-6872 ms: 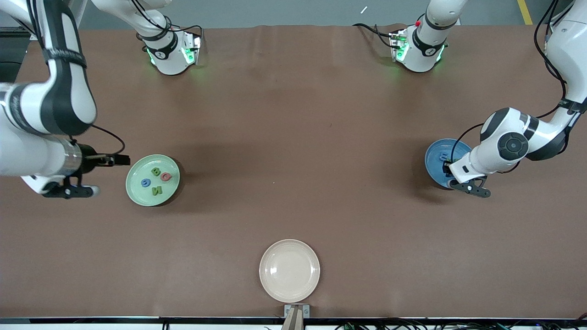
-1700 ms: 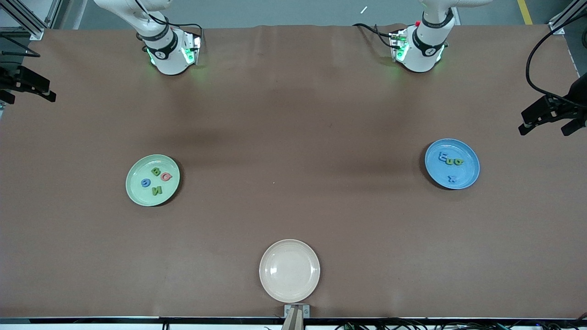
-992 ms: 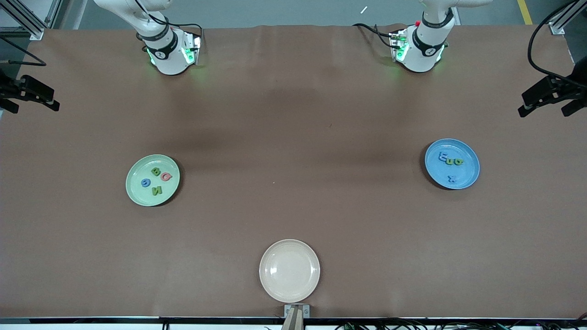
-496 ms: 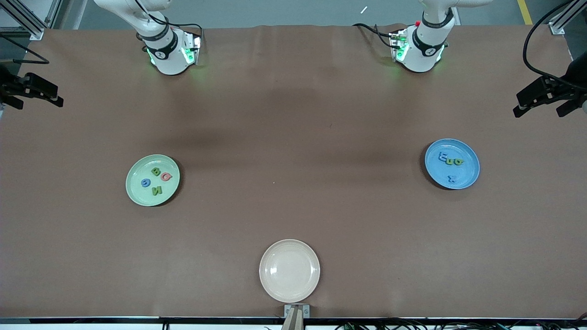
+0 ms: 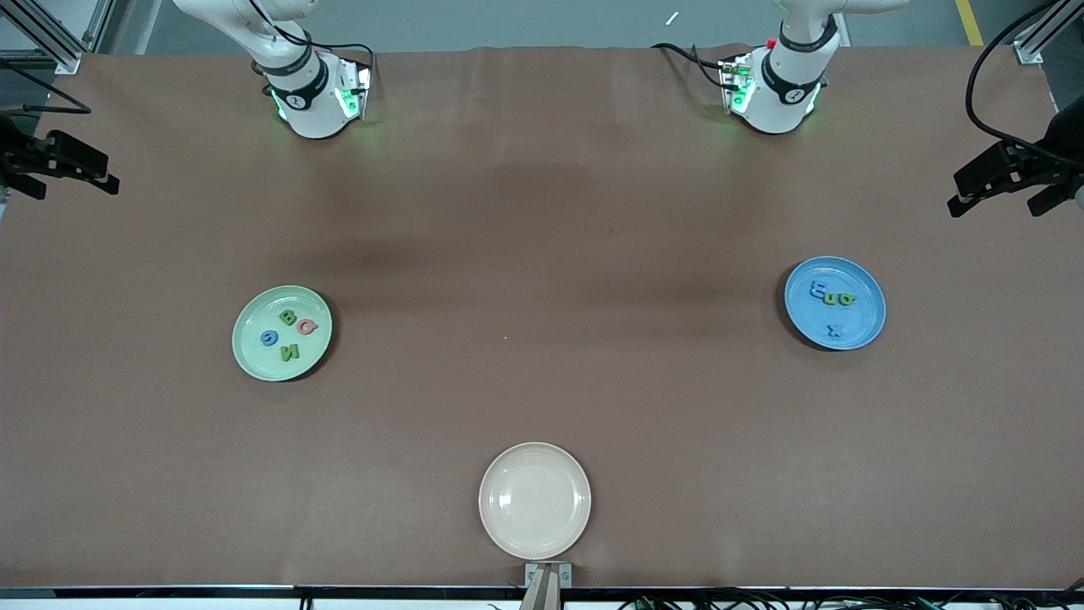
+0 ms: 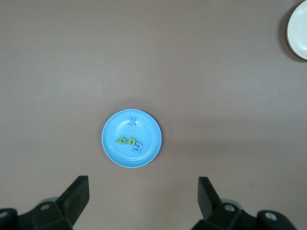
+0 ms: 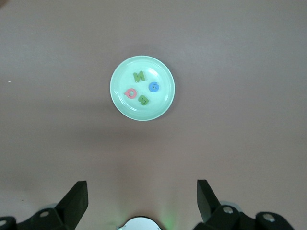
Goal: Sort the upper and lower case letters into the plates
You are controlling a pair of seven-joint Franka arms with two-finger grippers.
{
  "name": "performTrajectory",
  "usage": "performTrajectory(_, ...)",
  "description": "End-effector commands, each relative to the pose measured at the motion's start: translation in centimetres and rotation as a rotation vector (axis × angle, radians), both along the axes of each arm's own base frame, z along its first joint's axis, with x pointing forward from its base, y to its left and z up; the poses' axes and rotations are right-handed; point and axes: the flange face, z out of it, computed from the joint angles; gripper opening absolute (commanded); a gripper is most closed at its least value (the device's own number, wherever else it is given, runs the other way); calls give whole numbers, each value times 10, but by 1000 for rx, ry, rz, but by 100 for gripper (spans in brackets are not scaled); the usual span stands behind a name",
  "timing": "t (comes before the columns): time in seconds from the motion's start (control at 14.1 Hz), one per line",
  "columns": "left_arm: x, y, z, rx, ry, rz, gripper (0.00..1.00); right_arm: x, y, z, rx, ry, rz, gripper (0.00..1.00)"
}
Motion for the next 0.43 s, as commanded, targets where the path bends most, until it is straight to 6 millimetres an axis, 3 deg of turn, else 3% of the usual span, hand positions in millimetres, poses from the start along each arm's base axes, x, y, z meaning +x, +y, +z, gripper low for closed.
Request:
performTrajectory(0.0, -3, -1, 5, -3, -1, -9, 100, -6, 1, 8, 19, -29, -7, 100)
performTrajectory(0.35, -3, -2, 5, -3, 1, -9, 100, -4, -3, 11, -8, -50, -2, 100)
